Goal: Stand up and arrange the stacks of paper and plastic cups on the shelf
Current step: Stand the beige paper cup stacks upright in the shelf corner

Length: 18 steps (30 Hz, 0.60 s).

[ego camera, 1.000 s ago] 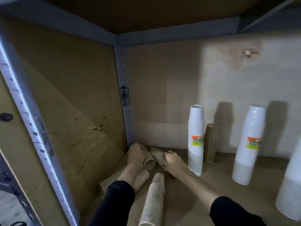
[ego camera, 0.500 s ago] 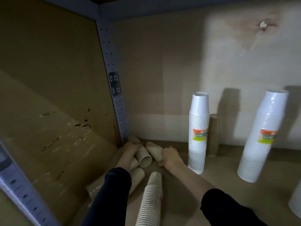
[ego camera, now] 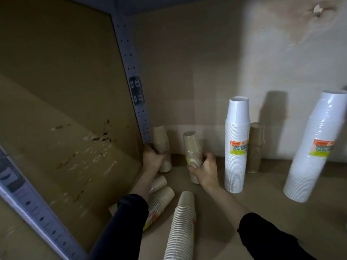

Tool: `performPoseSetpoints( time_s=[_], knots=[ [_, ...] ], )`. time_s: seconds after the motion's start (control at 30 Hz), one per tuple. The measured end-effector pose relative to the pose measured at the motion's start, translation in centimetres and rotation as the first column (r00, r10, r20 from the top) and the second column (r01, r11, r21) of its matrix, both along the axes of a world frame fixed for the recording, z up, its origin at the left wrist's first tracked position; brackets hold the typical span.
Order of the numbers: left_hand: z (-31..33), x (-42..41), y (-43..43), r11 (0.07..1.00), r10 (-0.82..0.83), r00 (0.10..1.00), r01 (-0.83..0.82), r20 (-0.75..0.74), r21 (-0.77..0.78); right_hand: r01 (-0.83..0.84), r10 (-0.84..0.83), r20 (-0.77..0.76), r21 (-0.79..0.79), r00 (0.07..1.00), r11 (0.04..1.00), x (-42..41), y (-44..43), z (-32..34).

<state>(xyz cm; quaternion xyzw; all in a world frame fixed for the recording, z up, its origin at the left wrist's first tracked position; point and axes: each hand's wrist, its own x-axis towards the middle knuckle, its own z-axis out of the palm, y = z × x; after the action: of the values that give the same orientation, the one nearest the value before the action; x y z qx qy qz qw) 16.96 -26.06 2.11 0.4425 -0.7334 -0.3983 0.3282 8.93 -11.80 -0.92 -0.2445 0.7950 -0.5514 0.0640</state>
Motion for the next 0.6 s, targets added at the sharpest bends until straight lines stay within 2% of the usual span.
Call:
performPoseSetpoints(
  time_s=[0.13, 0.23, 0.47, 0.6],
  knots=[
    [-1.1, 1.2, 0.1, 1.0, -0.019, 1.0, 0.019, 0.011, 0.02, 0.041, -0.039, 0.036, -0.05, 0.999, 0.998, 0.4, 0.3, -0.8],
    [-1.1, 2.0, 0.3, 0.999, -0.029, 1.0, 0.029, 0.011, 0.022, 0.037, -0.037, 0.03, -0.002, 0.999, 0.999, 0.7, 0.6, -1.1],
    [-0.1, 4.1, 0.6, 0.989, -0.127, 0.978, 0.111, 0.168, 0.102, 0.041, -0.062, 0.14, 0.153, 0.988, 0.987, 1.4, 1.6, -0.9],
    [-0.2, 6.6, 0.5, 0.98, -0.176, 0.948, 0.143, 0.265, 0.141, -0.027, -0.018, 0.202, 0.215, 0.979, 0.976, 2.5, 2.5, -0.3]
  ],
)
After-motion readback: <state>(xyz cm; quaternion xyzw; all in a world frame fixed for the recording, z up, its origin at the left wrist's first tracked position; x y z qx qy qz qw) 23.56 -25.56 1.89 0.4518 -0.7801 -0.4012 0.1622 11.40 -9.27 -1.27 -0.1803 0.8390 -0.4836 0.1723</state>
